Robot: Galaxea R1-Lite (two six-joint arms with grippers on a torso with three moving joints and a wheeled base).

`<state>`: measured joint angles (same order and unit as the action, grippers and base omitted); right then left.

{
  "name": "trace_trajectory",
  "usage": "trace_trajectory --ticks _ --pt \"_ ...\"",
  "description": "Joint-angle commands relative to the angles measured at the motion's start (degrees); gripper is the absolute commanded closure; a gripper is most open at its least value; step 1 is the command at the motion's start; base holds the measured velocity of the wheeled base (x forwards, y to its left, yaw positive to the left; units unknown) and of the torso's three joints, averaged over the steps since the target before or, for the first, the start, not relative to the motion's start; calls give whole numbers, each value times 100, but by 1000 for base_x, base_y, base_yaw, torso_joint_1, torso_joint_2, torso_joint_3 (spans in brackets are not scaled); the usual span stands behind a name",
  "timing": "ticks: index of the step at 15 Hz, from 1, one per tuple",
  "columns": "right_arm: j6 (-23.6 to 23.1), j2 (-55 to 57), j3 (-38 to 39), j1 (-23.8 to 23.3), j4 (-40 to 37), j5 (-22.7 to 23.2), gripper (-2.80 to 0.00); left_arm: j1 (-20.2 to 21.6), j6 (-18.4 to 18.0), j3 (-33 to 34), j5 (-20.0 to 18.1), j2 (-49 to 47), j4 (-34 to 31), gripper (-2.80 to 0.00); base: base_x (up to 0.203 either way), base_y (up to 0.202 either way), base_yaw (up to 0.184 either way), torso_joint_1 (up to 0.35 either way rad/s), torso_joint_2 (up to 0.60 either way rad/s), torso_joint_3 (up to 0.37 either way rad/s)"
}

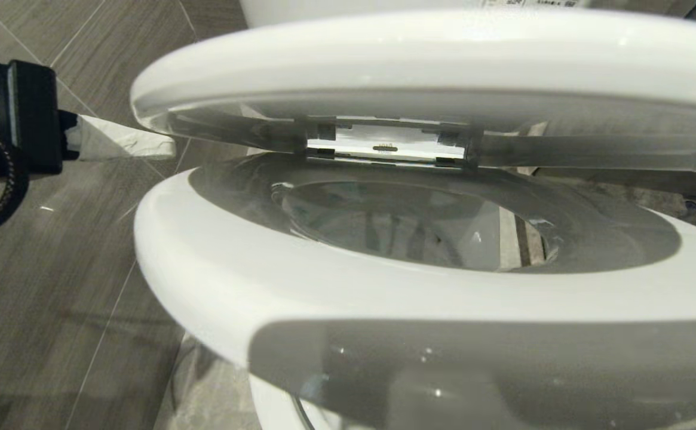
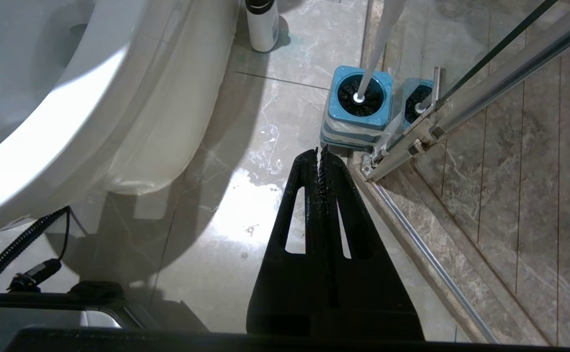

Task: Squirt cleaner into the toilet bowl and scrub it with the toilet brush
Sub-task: Close the toilet lid

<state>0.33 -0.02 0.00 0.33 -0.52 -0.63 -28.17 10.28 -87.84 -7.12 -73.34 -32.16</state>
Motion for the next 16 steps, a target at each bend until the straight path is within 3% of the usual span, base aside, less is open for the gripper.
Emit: trace_trajectory --ticks 1,3,9,10,13,14,16 --pt "2 2 0 2 0 2 0 13 -6 -88 312 30 -6 0 0 0 0 0 0 0" --pt "2 2 0 2 0 2 0 108 -20 -231 585 38 56 0 0 0 0 0 0 0" --pt "2 2 0 2 0 2 0 506 162 -864 541 47 494 0 0 0 0 0 0 0" --pt "2 2 0 2 0 2 0 494 368 -975 420 53 496 0 0 0 0 0 0 0" --pt "2 2 0 2 0 2 0 425 1184 -1187 -706 206 427 0 0 0 0 0 0 0" --pt "2 2 0 2 0 2 0 391 1179 -1198 -972 284 327 0 0 0 0 0 0 0" --pt "2 2 0 2 0 2 0 382 794 -1169 -1177 412 -47 0 0 0 0 0 0 0"
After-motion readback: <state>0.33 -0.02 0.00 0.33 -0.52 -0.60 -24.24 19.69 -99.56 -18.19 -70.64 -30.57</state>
